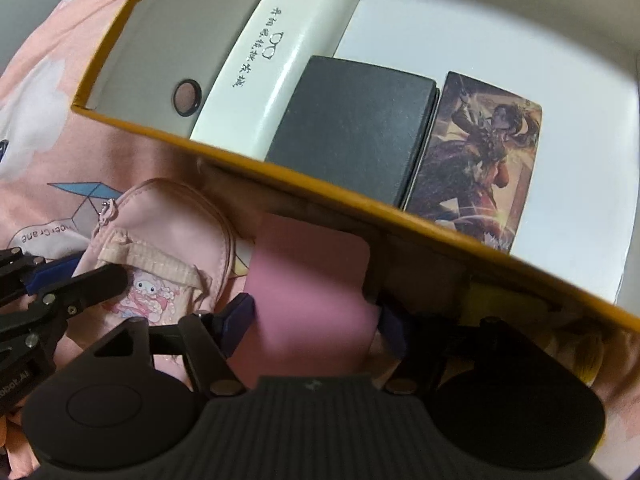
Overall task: Organize objects
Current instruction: 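Grasp the pink pouch with the left gripper while the right gripper grasps the pink wallet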
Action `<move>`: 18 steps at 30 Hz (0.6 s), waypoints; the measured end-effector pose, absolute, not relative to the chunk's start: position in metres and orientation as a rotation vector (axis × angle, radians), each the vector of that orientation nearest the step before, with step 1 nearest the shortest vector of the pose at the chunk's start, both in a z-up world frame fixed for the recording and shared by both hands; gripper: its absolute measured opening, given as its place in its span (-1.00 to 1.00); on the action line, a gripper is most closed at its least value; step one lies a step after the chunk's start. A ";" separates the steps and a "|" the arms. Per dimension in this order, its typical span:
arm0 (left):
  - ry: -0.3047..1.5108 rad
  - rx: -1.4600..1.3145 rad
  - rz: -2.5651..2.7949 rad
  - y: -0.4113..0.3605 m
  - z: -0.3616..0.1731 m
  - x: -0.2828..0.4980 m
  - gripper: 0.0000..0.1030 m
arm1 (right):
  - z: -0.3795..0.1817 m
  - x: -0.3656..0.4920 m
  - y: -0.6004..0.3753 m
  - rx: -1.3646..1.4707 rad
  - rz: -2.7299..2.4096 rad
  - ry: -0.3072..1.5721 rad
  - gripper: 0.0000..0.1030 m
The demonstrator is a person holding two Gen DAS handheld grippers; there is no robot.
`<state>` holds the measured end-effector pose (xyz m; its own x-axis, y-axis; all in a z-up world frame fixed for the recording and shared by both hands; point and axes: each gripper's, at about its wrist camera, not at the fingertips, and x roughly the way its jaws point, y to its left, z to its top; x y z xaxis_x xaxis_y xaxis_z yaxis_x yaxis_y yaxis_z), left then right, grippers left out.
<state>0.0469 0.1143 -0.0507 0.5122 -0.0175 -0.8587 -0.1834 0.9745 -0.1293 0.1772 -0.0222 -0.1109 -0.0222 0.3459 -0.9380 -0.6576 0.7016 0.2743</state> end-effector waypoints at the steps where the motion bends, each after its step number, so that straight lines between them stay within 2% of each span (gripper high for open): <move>1: 1.030 -0.216 0.101 0.114 -0.051 0.047 -0.67 | -0.108 0.175 -0.024 -0.283 0.810 1.365 0.19; 3: 1.029 -0.217 0.101 0.114 -0.051 0.047 -0.67 | -0.098 0.172 -0.030 -0.266 0.796 1.346 -0.09; 6: 1.028 -0.210 0.101 0.113 -0.051 0.047 -0.67 | -0.083 0.166 -0.040 -0.226 0.799 1.322 -0.39; 8: 1.027 -0.206 0.102 0.112 -0.051 0.047 -0.67 | -0.071 0.158 -0.045 -0.195 0.817 1.298 -0.50; 12: 1.026 -0.205 0.103 0.112 -0.051 0.046 -0.67 | -0.057 0.145 -0.046 -0.138 0.871 1.263 -0.54; 18: 1.025 -0.207 0.105 0.111 -0.052 0.045 -0.67 | -0.071 0.145 -0.043 -0.058 0.807 1.297 -0.53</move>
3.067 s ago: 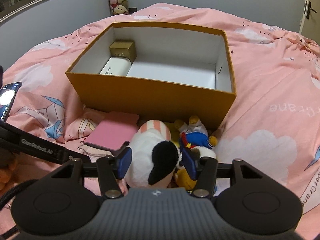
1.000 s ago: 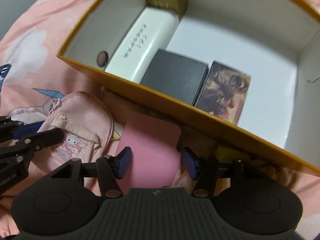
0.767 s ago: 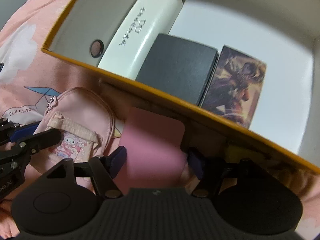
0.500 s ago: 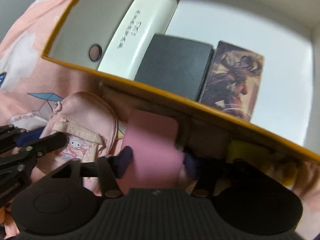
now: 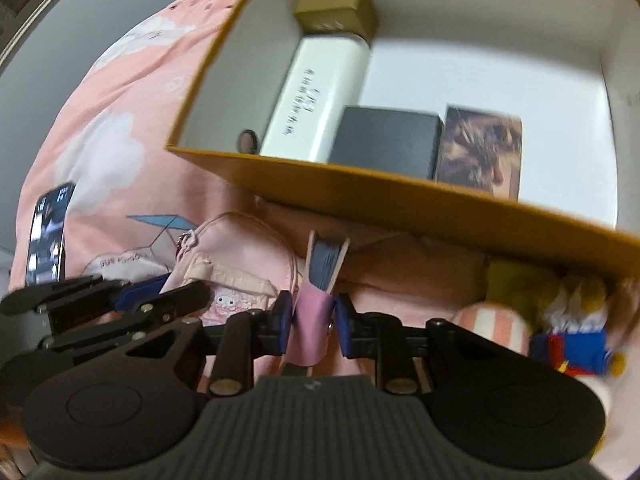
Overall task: Organize objects
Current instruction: 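Grasp the pink pouch with the left gripper while the right gripper grasps the pink wallet, then carry the pink pouch and pink wallet over the orange box with both grippers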
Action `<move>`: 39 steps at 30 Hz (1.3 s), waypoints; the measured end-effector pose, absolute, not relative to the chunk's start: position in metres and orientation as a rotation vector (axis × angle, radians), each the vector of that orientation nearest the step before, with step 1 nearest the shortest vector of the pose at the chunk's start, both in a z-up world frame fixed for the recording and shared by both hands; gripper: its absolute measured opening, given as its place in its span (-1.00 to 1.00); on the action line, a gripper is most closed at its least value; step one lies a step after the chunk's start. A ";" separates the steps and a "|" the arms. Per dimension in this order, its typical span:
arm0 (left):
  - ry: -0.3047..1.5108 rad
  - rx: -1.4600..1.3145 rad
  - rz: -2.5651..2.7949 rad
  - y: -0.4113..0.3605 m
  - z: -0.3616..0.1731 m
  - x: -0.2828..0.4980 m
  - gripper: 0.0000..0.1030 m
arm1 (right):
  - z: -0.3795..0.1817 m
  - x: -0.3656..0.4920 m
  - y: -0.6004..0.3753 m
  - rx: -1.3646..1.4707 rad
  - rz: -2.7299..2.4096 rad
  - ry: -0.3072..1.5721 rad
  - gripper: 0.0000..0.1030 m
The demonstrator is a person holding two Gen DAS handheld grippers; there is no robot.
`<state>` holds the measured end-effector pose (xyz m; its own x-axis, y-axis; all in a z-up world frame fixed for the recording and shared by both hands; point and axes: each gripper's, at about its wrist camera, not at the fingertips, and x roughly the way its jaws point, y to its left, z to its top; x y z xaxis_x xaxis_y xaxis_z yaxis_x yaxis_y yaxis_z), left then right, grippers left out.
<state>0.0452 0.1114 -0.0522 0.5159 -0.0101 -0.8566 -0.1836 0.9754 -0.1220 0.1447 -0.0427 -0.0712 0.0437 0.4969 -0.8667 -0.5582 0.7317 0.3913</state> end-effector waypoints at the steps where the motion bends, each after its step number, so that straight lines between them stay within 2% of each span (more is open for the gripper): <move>1: 1.026 -0.210 0.106 0.112 -0.053 0.045 -0.67 | -0.073 0.145 -0.044 -0.040 0.801 1.303 -0.53; 6: 1.026 -0.214 0.107 0.113 -0.053 0.045 -0.67 | -0.081 0.147 -0.037 -0.005 0.789 1.278 -0.56; 11: 0.996 -0.234 0.101 0.114 -0.048 0.038 -0.67 | -0.065 0.132 -0.048 -0.035 0.798 1.201 -0.57; 28: 0.791 -0.224 -0.076 0.084 0.019 0.029 -0.68 | 0.017 0.106 -0.122 0.040 0.807 0.960 -0.57; 39: 0.695 -0.233 -0.171 0.079 0.055 0.066 -0.68 | 0.070 0.125 -0.148 0.076 0.797 0.814 -0.58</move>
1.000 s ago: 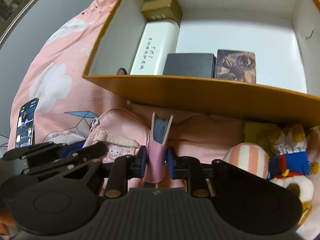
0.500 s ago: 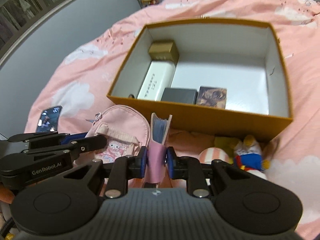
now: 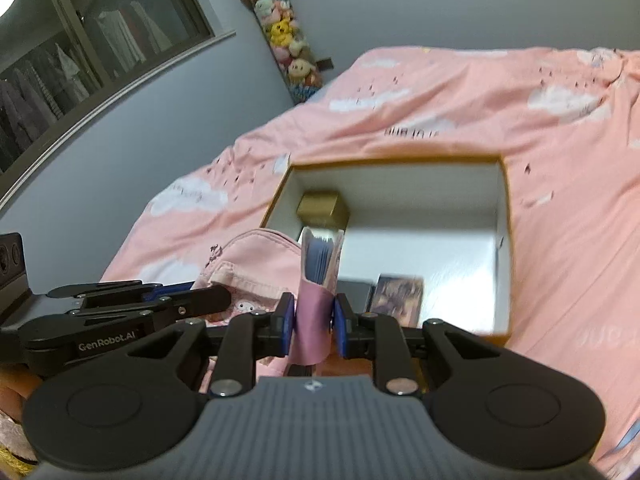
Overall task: Organize objects
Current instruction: 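Carry the pink pouch and pink wallet over the orange box with both grippers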
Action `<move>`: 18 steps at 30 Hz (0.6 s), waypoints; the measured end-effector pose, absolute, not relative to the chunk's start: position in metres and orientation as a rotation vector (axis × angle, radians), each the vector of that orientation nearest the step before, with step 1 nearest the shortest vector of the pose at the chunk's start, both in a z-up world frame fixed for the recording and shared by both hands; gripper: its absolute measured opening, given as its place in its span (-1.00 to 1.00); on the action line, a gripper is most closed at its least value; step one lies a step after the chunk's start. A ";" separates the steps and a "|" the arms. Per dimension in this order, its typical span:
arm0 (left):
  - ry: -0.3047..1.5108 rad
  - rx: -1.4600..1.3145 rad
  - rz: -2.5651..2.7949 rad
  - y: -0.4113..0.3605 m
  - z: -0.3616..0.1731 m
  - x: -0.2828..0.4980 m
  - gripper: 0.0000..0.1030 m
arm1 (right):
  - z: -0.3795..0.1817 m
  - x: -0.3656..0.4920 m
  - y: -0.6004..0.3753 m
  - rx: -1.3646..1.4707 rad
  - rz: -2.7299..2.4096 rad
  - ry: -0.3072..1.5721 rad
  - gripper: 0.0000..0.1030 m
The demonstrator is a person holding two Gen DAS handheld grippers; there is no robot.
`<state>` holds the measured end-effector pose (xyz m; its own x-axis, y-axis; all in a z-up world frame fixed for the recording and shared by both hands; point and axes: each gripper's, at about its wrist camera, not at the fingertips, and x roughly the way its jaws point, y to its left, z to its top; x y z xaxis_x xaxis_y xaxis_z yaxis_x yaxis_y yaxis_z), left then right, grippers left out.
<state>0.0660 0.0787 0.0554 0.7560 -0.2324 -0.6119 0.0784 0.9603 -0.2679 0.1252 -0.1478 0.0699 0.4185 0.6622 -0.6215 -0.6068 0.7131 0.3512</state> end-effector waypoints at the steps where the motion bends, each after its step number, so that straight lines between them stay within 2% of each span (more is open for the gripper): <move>1: 0.695 -0.244 -0.179 0.082 0.057 0.074 -0.68 | 0.072 0.130 -0.148 0.079 0.788 0.807 -0.58; 7: 0.723 -0.286 -0.150 0.103 0.052 0.136 -0.68 | 0.073 0.173 -0.143 0.106 0.742 0.796 -0.58; 11: 0.748 -0.353 -0.150 0.111 0.033 0.177 -0.68 | 0.060 0.202 -0.135 0.125 0.713 0.814 -0.58; 18: 0.802 -0.297 -0.104 0.103 -0.007 0.220 -0.68 | 0.031 0.245 -0.122 0.150 0.678 0.876 -0.58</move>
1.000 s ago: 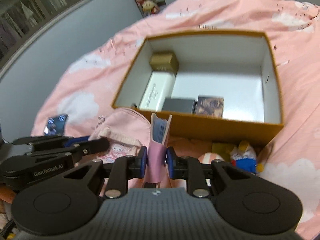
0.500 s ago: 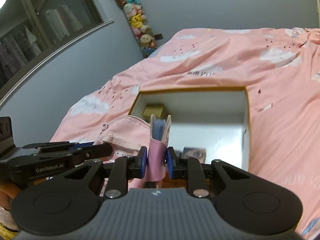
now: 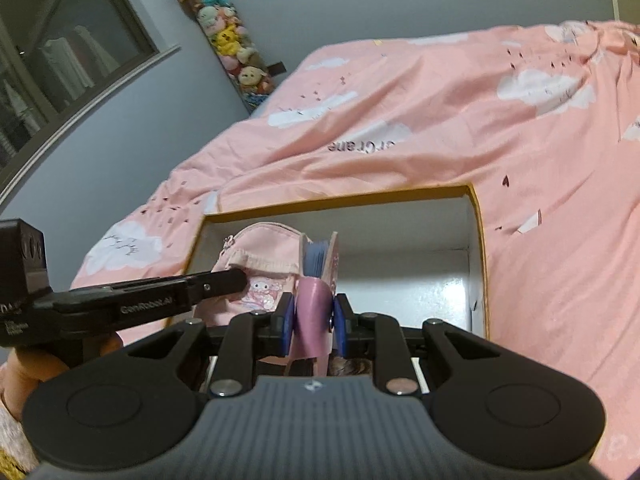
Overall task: Organize objects
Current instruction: 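Carry the pink pouch and pink wallet over the orange box with both grippers, then lower the pink pouch into the box and open the left gripper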
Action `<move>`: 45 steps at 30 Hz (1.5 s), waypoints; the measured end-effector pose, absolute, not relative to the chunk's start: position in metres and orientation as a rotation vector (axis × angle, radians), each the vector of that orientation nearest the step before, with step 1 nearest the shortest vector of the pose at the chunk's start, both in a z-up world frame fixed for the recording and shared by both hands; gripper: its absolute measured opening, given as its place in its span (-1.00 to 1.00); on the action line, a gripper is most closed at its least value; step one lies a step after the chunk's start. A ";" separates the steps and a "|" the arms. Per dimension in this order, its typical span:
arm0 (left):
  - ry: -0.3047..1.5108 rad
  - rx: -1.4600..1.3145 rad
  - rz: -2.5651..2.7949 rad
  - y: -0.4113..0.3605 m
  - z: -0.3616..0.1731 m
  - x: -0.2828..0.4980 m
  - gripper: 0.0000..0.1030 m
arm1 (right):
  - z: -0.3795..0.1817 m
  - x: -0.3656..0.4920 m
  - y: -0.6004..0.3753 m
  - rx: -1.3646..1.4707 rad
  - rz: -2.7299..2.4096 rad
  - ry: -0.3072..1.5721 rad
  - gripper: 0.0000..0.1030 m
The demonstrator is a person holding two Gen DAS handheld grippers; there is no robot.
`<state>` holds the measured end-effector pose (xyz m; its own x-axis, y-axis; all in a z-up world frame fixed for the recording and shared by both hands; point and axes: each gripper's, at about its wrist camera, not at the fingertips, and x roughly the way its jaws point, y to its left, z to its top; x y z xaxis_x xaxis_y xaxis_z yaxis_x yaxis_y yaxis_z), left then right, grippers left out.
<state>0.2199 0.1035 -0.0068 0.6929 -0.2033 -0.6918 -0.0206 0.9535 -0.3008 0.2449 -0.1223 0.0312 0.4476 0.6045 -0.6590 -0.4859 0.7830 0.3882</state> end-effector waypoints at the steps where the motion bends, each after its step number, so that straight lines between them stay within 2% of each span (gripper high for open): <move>1: 0.812 -0.312 -0.103 0.106 -0.011 0.224 -0.68 | 0.027 0.251 -0.121 0.158 0.676 0.887 -0.58; 10: 0.889 -0.309 -0.076 0.113 -0.047 0.245 -0.67 | -0.003 0.284 -0.112 0.191 0.673 0.943 -0.58; 17: 0.919 -0.145 -0.004 0.101 -0.054 0.252 -0.49 | -0.018 0.296 -0.107 0.199 0.680 0.975 -0.58; 20: 0.910 -0.045 0.002 0.093 -0.052 0.246 -0.49 | -0.020 0.298 -0.107 0.207 0.682 0.981 -0.58; 28: 0.896 -0.071 -0.146 0.099 -0.027 0.221 -0.36 | -0.019 0.305 -0.106 0.267 0.679 0.983 -0.58; 45: 1.005 0.060 -0.175 0.075 -0.061 0.234 -0.39 | -0.032 0.321 -0.072 0.295 0.688 1.011 -0.58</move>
<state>0.2342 0.0748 -0.0605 0.5237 -0.1179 -0.8437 0.1736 0.9844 -0.0298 0.3208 -0.0723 -0.0323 0.3458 0.6506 -0.6762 -0.3896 0.7551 0.5273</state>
